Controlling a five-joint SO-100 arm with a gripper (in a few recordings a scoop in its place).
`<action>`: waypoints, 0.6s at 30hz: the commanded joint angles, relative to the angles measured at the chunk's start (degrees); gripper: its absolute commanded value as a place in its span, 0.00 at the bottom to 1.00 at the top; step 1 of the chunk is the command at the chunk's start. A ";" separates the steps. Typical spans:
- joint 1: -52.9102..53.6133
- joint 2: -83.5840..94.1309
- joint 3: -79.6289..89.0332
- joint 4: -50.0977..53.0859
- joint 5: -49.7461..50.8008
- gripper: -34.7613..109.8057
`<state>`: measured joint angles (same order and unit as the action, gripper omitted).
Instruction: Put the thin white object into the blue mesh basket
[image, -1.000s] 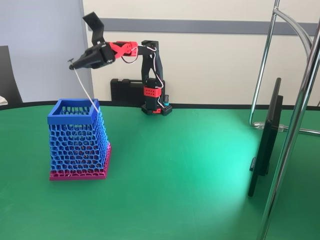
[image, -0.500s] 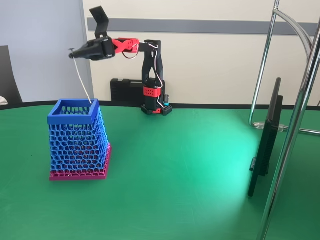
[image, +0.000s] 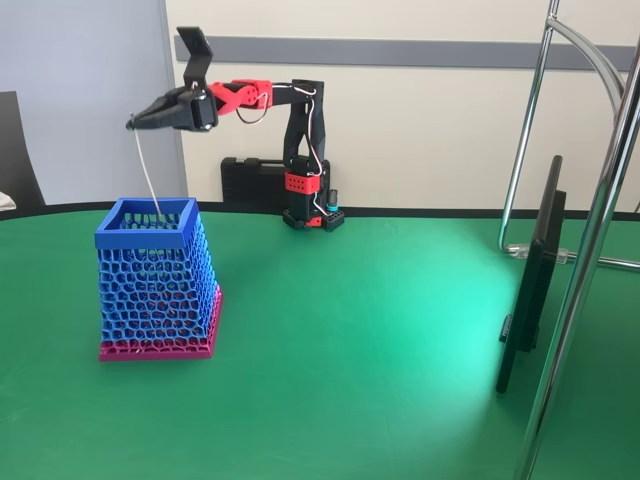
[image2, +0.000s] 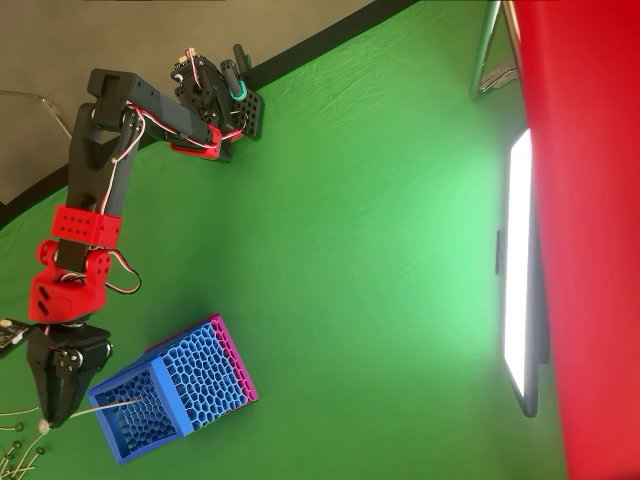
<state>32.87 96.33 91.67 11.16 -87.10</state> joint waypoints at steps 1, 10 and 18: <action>-1.32 0.97 0.79 -1.49 0.09 0.27; -4.48 0.09 8.00 -7.38 -1.85 0.29; -6.77 1.41 13.62 -9.32 -2.46 0.32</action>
<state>27.07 96.06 104.68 3.25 -89.30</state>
